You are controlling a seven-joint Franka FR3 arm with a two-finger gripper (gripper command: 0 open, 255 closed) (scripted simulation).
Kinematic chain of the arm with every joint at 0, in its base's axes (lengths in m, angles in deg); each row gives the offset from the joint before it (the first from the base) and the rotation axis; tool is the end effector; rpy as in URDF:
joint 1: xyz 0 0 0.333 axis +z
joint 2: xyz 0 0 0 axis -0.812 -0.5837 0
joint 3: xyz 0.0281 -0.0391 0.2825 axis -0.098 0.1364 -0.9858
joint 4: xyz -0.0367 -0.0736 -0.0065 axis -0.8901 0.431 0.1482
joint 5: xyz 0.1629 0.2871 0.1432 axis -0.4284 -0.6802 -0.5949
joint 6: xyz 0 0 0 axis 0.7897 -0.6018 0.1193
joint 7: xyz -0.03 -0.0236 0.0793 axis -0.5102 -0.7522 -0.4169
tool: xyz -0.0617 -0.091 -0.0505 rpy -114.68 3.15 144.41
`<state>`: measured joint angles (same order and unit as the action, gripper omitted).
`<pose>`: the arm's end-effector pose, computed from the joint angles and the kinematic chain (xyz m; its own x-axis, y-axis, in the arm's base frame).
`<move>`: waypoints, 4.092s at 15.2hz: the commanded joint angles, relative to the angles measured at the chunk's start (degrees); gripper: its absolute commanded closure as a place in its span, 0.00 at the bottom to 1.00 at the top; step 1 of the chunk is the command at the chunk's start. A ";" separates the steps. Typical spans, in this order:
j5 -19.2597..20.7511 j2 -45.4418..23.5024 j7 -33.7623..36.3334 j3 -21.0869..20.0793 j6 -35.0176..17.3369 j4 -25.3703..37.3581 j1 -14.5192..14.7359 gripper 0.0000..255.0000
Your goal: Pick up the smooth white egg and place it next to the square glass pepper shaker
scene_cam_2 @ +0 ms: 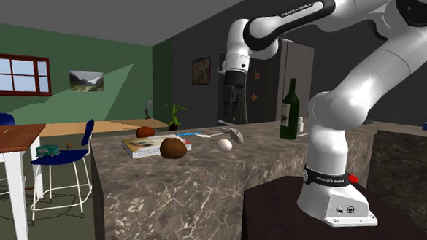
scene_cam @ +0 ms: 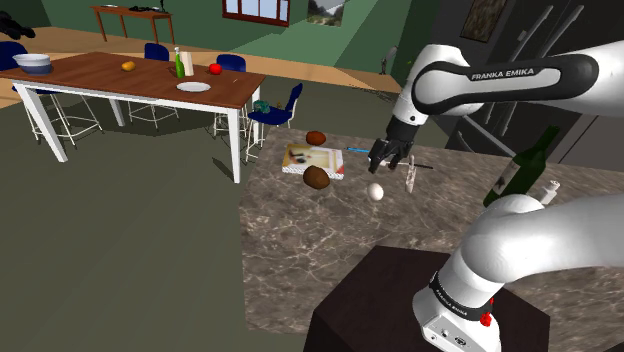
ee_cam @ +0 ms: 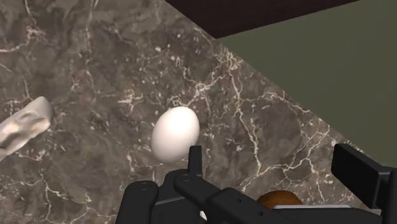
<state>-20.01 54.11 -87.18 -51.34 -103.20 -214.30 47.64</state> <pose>0.2965 -0.0856 0.4196 0.9708 -0.2357 0.0445 -0.2275 -0.9636 -0.1408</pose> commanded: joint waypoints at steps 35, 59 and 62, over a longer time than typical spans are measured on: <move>-2.81 -16.46 -11.64 13.05 -26.76 -6.38 0.29 1.00; -0.40 -4.89 -5.55 7.90 -4.04 5.17 -2.39 1.00; -0.44 -4.29 -5.06 7.49 -1.56 7.09 -2.38 1.00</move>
<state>-20.49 49.63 -92.29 -43.81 -105.65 -207.90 45.31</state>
